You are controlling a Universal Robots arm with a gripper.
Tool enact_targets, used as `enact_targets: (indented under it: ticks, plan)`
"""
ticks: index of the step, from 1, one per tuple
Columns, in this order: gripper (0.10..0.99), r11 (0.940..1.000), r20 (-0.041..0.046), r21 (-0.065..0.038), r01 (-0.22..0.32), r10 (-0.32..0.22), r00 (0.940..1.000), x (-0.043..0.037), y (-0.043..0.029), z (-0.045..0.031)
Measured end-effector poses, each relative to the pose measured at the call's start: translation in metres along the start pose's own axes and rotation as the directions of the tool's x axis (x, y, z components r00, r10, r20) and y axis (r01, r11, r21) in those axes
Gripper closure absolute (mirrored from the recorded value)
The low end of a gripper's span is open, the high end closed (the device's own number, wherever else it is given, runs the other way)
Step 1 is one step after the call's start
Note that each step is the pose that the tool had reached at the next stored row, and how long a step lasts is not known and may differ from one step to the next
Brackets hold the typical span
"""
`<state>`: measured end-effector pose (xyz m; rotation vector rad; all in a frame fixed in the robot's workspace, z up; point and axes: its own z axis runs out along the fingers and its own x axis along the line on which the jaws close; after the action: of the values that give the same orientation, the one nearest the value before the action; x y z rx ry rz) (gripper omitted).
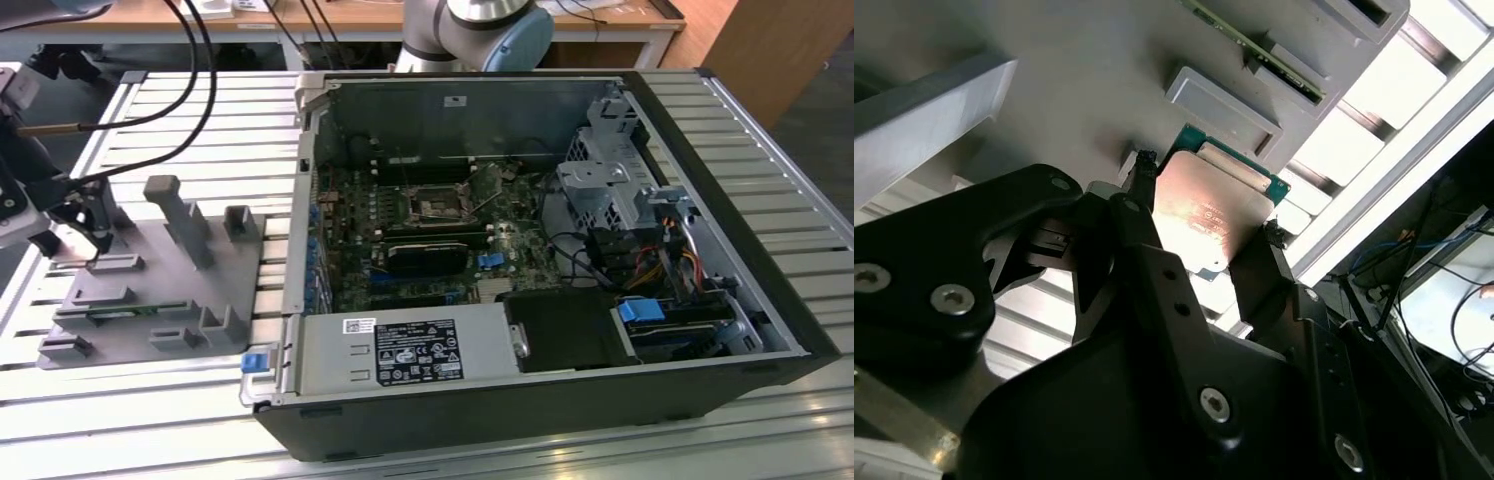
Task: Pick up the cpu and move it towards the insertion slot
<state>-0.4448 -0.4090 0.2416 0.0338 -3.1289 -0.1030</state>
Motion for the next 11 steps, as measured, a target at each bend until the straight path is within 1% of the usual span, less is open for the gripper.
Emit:
enact_targets:
  ticks: [11]
  plan:
    - [0.541, 1.0, -0.0001, 0.0, 0.0, 0.0, 1.0, 0.0001, 0.0003, -0.0048]
